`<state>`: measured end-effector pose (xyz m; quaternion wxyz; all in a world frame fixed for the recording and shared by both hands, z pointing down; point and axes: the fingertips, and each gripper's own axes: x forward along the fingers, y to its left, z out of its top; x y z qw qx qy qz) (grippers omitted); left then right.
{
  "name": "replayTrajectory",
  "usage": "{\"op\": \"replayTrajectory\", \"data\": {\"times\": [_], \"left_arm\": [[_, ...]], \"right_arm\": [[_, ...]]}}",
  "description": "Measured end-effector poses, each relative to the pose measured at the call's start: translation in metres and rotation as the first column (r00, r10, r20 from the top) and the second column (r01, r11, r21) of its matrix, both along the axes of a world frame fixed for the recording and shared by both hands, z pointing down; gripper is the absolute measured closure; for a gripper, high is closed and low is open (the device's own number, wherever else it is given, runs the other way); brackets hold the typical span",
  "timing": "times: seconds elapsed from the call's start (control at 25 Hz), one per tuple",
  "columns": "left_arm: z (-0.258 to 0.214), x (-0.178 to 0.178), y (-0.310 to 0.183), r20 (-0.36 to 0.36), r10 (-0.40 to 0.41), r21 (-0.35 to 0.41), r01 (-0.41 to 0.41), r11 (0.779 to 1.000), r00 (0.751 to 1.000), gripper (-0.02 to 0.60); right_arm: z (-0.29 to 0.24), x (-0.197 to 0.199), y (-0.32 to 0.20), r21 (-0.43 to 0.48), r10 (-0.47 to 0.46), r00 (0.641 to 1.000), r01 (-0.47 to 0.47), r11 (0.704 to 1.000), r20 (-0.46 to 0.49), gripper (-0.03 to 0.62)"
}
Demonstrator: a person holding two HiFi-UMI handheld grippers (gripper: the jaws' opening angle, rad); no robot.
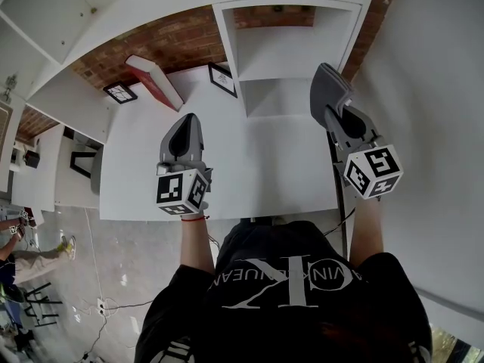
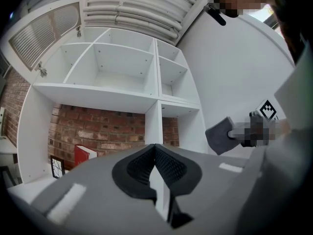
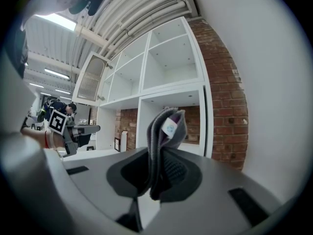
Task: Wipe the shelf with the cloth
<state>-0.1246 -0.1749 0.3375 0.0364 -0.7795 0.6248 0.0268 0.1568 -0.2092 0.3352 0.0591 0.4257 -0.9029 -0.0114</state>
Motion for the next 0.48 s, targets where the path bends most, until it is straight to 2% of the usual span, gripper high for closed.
{"op": "replayTrajectory", "data": {"times": [0.48], "left_arm": [[-0.0021,0.0066,0.0046,-0.015,0.001,0.009,-0.001,1.0,1.0,0.571]], "right_arm": [[-0.0023,0.0058,0.0098,0.014,-0.008,1.0,0.008,1.0,-0.019,0.543]]}}
